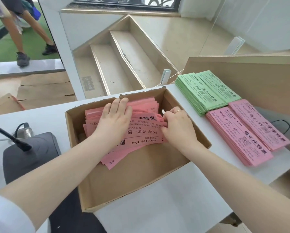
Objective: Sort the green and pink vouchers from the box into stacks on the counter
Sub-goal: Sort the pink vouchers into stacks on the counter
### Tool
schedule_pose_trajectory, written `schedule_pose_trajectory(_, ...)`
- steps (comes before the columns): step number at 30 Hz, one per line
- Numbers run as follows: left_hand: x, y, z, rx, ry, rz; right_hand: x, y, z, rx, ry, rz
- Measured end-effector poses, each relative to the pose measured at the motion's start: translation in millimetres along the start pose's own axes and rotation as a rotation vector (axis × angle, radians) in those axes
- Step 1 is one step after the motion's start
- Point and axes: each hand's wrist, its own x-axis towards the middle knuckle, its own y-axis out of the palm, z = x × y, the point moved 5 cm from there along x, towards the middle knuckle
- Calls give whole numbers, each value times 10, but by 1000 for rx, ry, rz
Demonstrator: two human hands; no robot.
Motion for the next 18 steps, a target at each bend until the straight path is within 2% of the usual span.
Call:
schedule_pose_trajectory(2, 17, -78, -20, -49, 23, 23, -21, 46, 35, 11, 37, 75)
schedule_pose_trajectory(5, -10, -174, -95, -203, 105, 169, -35, 113, -6, 109, 102, 141)
schedule_pose_trajectory(7, -60, -161, -132, -249, 112, 329, -58, 64, -8, 152, 36, 102)
schedule_pose_trajectory(11, -141, -229, -142, -300, 112, 316, -108, -84, 18, 337, -163, 37)
schedule_pose_trajectory(12, -146, -216, -134, -289, 115, 313, -126, -140, 44, 312, -243, -42)
schedule_pose_trajectory(14, -142, -190, -96, -240, 110, 336, -168, -177, 119, 117, -420, -206)
schedule_pose_trajectory(15, -141, -170, -76, -215, 100, 364, -169, -133, 149, 17, -477, -238)
schedule_pose_trajectory(18, -161, -149, -14, -155, 60, 485, -125, -7, 226, -122, -498, -132)
